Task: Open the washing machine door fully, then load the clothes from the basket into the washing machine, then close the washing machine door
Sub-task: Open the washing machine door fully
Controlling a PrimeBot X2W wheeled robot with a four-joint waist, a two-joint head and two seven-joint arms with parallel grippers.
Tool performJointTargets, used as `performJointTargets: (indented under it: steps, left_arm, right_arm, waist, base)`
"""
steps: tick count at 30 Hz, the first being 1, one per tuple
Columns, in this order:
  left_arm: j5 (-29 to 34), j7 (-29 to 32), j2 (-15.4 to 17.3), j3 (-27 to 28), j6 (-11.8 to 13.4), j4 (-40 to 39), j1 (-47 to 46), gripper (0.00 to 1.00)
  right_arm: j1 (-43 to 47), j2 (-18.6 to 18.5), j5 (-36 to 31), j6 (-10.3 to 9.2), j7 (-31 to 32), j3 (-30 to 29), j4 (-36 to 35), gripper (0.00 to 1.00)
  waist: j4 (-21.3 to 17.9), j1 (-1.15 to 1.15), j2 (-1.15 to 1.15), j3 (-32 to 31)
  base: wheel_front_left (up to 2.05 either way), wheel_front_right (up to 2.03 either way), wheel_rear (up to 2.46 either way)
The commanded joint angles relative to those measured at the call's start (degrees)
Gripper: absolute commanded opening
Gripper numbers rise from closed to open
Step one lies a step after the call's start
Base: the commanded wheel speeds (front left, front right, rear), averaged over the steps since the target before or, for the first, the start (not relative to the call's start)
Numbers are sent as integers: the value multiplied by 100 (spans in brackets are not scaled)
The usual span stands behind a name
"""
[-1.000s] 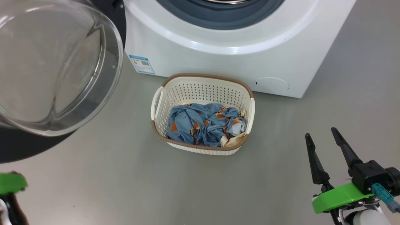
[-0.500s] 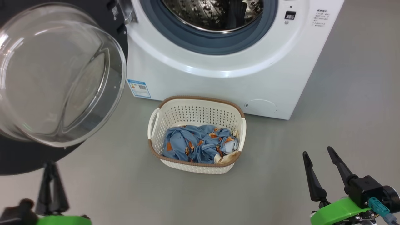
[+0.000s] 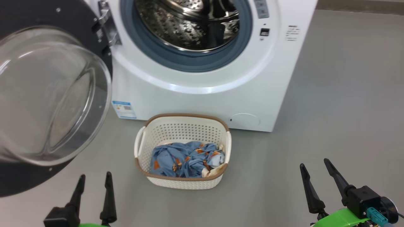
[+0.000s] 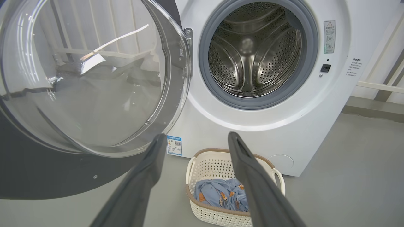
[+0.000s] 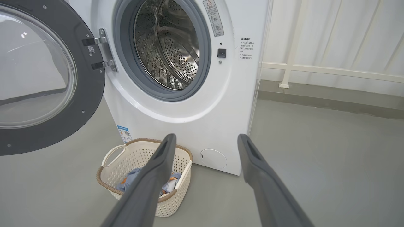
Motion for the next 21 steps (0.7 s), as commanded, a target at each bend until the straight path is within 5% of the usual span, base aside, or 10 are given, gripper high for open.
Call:
performJointTargets:
  steps: [1,10,21]
  left_arm:
    - [53,3,54,146,-27,-93,-48,100]
    - [76,9,69,-30,-11,50,-2,100]
    - [159,48,92,-36,214,-34,71,100]
  right_arm:
    - [-46,-18,44,35,-35,157,-126,100]
    - [93,-17,84,35,12,193,-227,100]
    - [228,-17,128,35,89,174,-386,100]
  waist:
    - [-194,0,0,-112]
    - [-743,0,0,-287]
    - [-972,0,0,-333]
  base:
    - [0,0,0]
    - [0,0,0]
    - [0,0,0]
